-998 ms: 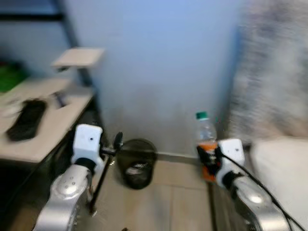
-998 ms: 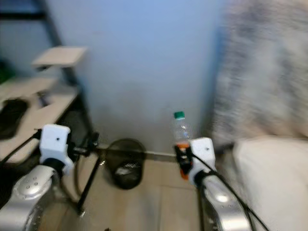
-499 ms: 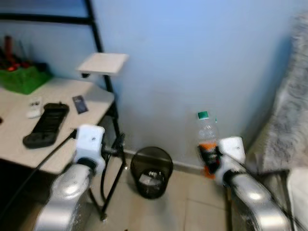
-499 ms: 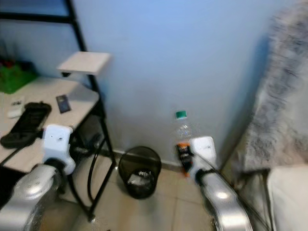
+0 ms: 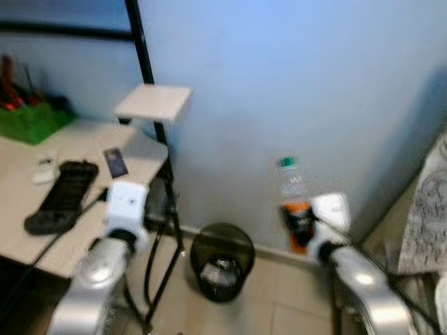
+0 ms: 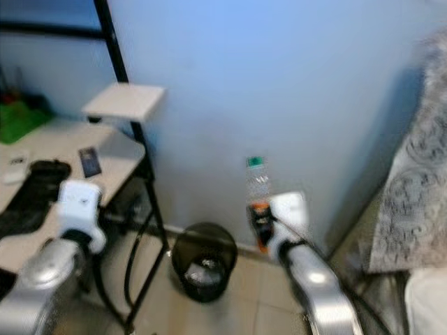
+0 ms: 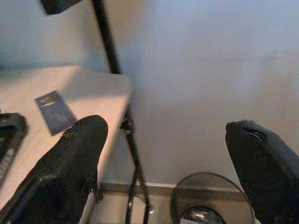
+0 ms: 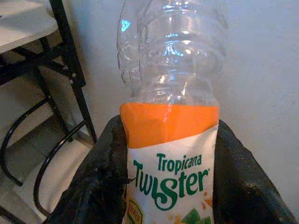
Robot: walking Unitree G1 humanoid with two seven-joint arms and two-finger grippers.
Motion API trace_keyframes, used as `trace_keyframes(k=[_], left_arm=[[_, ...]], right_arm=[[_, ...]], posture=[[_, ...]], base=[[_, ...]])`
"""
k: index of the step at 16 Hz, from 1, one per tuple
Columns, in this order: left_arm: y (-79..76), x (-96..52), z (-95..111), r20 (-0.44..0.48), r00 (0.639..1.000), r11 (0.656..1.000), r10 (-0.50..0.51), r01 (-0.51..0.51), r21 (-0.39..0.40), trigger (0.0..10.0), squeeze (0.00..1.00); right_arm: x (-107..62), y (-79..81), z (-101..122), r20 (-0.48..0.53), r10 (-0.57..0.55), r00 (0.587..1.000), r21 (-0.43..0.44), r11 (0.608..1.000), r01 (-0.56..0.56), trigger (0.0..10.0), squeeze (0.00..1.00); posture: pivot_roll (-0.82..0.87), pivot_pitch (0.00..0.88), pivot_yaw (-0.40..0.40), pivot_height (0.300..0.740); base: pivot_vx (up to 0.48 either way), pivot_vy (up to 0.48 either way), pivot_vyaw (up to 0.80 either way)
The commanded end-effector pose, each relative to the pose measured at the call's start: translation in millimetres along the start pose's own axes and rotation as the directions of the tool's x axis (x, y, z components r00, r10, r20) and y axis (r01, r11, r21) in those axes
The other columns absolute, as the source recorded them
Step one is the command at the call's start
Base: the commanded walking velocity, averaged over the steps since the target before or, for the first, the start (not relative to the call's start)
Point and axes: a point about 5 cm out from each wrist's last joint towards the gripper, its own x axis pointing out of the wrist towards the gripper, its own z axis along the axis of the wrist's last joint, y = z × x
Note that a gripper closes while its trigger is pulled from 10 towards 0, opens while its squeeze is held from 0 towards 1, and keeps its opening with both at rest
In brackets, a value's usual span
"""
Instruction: Clean up the room
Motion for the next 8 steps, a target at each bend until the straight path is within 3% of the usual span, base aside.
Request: trace_keyframes(k=[1,8], left_arm=[[-5.3,2.6,3.9,0.015,1.0,1.0,-0.02,0.02,0.004,10.0,0.0],[-6.0,3.0,3.2,0.013,0.999,0.999,-0.032,0.032,0.005,10.0,0.01]], right_arm=[[-2.6,-10.3,3.4,0.009,-0.042,0.999,-0.02,0.999,0.042,10.0,0.0],[-2.2,-8.5,5.1,0.016,-0.046,0.999,-0.018,0.999,0.046,10.0,0.0]], posture=[[-0.02,0.0,0.035,0.74],[-0.03,0.0,0.047,0.74]], base=[[0.311,0.0,0.0],[0.312,0.0,0.0]])
